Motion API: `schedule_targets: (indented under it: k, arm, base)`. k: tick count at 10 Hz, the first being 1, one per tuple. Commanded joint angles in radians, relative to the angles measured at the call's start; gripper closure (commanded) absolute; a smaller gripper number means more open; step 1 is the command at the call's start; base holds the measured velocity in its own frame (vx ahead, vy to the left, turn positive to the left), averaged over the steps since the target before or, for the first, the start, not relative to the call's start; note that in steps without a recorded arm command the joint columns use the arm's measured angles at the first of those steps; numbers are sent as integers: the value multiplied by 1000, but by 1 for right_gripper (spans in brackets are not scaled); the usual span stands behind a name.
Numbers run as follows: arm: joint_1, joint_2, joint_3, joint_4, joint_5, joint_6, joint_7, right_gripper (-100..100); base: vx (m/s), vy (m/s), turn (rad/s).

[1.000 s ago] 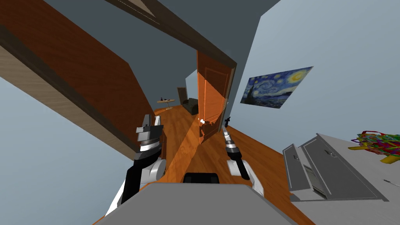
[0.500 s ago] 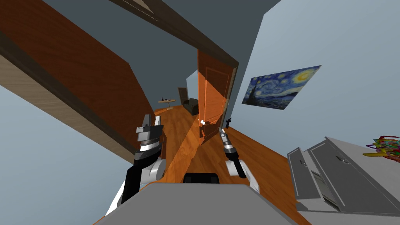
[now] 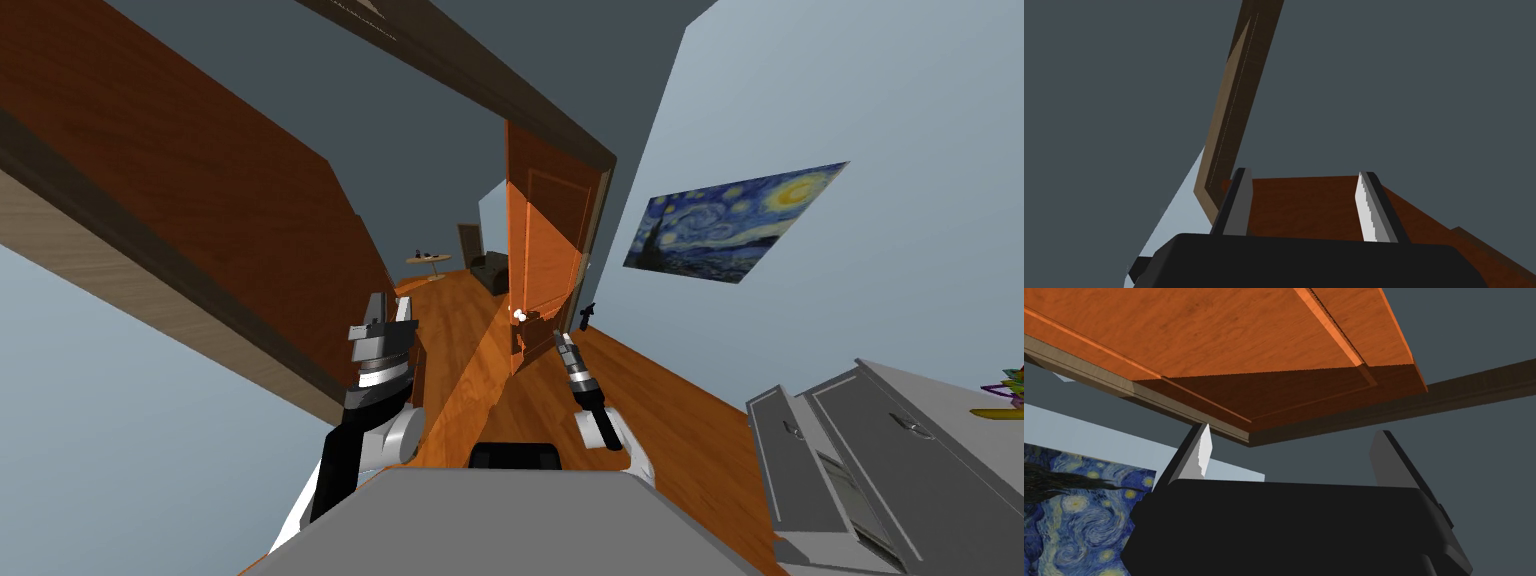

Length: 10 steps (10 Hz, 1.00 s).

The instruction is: Push the door open

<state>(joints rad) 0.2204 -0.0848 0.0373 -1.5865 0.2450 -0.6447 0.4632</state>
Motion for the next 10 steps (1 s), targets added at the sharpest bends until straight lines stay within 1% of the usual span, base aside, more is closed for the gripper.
schedule_targets:
  k: [1, 2, 3, 4, 5, 6, 7, 8, 9, 10]
  arm:
    - [-16, -1, 5, 50, 11, -15, 40, -100]
    - [-32, -4, 9, 80, 20, -26, 71, -100]
    - [-32, -4, 9, 95, 20, -26, 71, -100]
    - [-47, -6, 12, 132, 29, -37, 103, -100]
    - [-47, -6, 12, 136, 29, -37, 103, -100]
    - [-63, -9, 15, 172, 38, -48, 135, -100]
    - [-63, -9, 15, 178, 38, -48, 135, -100]
    - [-78, -11, 19, 209, 46, -59, 166, -100]
    - [-78, -11, 19, 219, 46, -59, 166, -100]
    - [-93, -13, 22, 248, 55, -70, 197, -100]
  base:
    - [66, -28, 28]
    - [90, -32, 51]
    - [57, -22, 19]
    - [54, -18, 27]
    - [44, -12, 17]
    - [48, -10, 28]
    - [40, -12, 18]
    - [47, -22, 36]
    - [42, -19, 16]
    - [52, -25, 23]
